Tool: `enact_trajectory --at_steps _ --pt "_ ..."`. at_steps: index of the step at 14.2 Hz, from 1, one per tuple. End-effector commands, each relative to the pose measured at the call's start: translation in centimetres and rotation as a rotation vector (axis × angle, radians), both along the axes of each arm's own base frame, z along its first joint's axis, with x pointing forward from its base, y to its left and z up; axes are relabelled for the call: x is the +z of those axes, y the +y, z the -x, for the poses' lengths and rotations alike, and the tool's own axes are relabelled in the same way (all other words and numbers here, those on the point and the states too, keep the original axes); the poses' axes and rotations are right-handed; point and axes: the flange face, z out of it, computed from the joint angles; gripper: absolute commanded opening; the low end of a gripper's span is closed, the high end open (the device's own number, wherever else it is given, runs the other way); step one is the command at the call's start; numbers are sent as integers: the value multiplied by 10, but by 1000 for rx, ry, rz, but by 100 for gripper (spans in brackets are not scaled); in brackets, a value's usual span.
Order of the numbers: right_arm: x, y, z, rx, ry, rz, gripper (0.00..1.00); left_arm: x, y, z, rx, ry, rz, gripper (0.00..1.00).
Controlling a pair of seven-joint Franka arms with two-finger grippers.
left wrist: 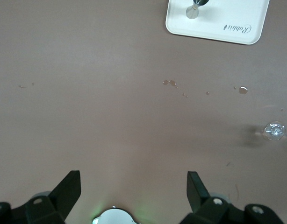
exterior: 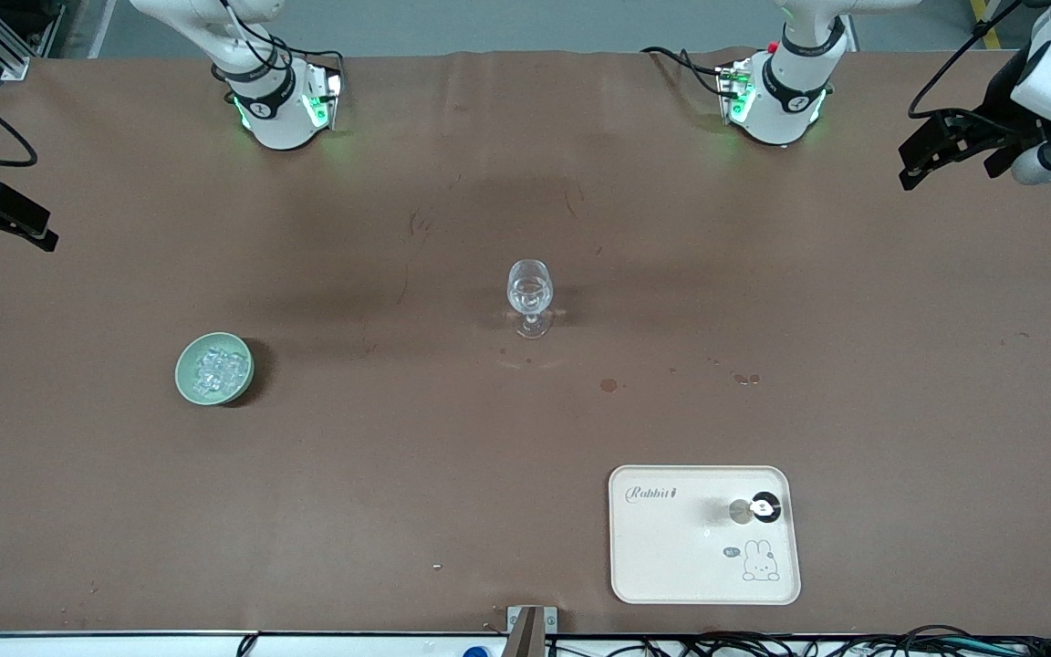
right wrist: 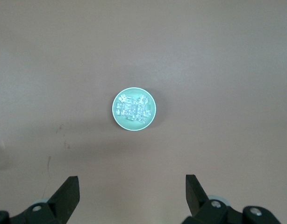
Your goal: Pour wine and add ice with both arms
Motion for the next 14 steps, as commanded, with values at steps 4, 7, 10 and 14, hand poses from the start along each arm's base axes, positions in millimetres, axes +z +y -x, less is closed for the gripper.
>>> enact_trajectory --at_steps 4,7,10,14 --pt "-8 0 -6 11 -2 -14 100 4 13 -4 -15 -22 5 100" --pt "-11 0 -7 11 5 -17 100 3 17 -4 -79 -9 3 100" --pt "-12 0 -9 11 8 -18 100 4 23 -5 -88 -12 1 100" --pt "-12 0 -10 8 5 -18 100 2 23 -7 -93 -7 0 100"
